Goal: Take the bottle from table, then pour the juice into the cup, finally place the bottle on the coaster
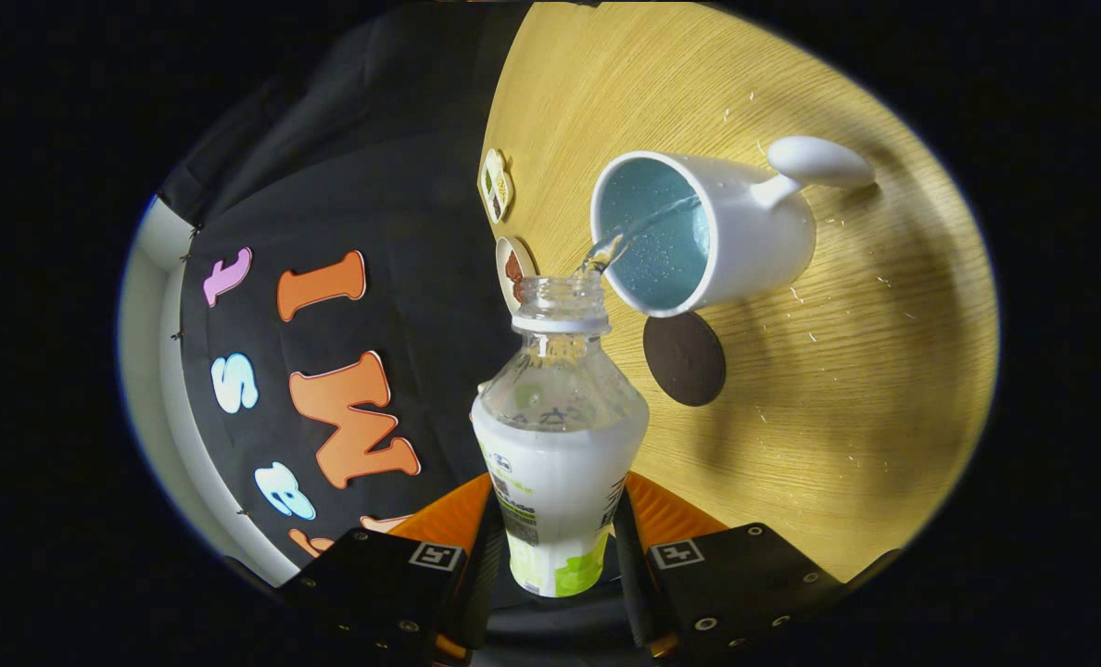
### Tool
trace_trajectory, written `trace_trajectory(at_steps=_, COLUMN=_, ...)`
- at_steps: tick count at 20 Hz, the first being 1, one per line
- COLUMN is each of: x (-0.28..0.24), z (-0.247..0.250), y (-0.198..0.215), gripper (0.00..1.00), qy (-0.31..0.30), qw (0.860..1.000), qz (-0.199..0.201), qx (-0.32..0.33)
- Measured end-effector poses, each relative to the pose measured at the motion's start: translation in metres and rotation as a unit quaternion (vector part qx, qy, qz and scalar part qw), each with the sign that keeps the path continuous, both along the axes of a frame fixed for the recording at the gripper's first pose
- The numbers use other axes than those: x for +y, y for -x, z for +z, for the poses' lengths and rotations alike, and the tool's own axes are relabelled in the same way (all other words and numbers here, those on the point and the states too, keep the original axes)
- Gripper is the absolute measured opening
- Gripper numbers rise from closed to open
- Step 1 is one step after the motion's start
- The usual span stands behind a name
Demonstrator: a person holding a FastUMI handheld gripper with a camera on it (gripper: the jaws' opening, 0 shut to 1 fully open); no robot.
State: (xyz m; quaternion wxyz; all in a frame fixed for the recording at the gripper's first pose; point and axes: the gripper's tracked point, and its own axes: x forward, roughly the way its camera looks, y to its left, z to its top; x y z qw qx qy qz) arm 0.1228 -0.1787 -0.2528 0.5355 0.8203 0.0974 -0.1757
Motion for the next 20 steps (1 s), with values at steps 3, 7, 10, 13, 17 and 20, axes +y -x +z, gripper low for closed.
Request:
trace_trajectory(at_steps=3, x=-0.0012, z=-0.0011, y=0.0008, gripper=0.59, qy=-0.004, qw=1.000, qz=-0.003, qx=-0.001)
trace_trajectory(at_steps=7, x=-0.0041, z=-0.0041, y=0.0012, gripper=0.59, qy=-0.014, qw=1.000, qz=-0.007, qx=0.005)
trace_trajectory(at_steps=10, x=-0.0038, z=0.0007, y=0.0034, gripper=0.59, qy=-0.016, qw=1.000, qz=-0.005, qx=0.001)
trace_trajectory(at_steps=13, x=-0.0030, z=0.0016, y=0.0028, gripper=0.59, qy=-0.016, qw=1.000, qz=-0.002, qx=-0.005)
trace_trajectory(at_steps=17, x=-0.0035, z=0.0035, y=0.0017, gripper=0.59, qy=-0.021, qw=1.000, qz=-0.001, qx=-0.004)
trace_trajectory(at_steps=20, x=-0.0025, z=0.0035, y=0.0006, gripper=0.59, qy=-0.025, qw=1.000, qz=0.000, qx=-0.001)
